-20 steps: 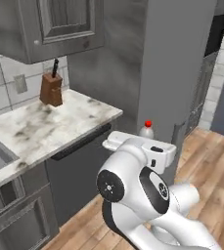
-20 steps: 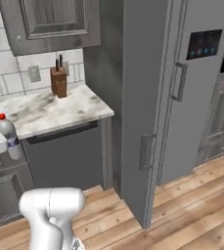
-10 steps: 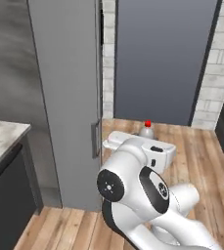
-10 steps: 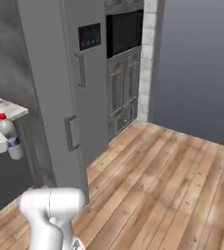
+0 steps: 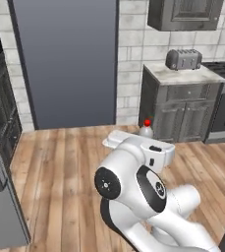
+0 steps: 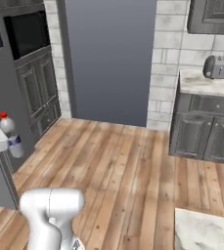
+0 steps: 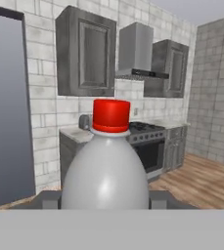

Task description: Take the bottled waters from the counter and place them in the freezer to freeze. Close the freezer door after placing the bottles.

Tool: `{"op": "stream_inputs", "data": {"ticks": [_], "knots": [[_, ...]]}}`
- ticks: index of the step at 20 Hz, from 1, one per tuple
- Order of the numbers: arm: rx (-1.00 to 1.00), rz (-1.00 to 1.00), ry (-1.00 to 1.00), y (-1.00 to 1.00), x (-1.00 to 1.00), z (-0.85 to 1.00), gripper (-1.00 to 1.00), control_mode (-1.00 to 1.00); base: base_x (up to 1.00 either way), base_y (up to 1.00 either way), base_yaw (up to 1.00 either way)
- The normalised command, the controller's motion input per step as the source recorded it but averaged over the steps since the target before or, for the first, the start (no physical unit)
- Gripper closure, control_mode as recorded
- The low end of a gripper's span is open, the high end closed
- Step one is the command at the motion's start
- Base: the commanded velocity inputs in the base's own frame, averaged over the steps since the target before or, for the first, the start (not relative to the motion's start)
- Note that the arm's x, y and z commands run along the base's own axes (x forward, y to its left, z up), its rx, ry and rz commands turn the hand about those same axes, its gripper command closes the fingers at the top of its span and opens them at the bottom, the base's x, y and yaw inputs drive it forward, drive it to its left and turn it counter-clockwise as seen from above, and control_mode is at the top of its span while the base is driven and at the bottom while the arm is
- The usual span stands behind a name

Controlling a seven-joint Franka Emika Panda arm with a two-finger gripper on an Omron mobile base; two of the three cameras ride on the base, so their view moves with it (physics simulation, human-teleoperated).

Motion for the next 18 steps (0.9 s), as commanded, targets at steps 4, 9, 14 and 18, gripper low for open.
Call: {"op": "stream_inputs", "data": {"ticks": [4,9,14,18], "knots": [[0.0,0.0,0.0,0.0,0.0,0.0,1.0,1.0,1.0,-0.95,-0.01],[0.0,0.0,0.0,0.0,0.0,0.0,1.0,1.0,1.0,-0.9,-0.02],[0.0,0.0,0.0,0.0,0.0,0.0,1.0,1.0,1.0,-0.29,0.01],[0.0,0.0,0.0,0.0,0.0,0.0,1.0,1.0,1.0,-0.02,0.06]]}}
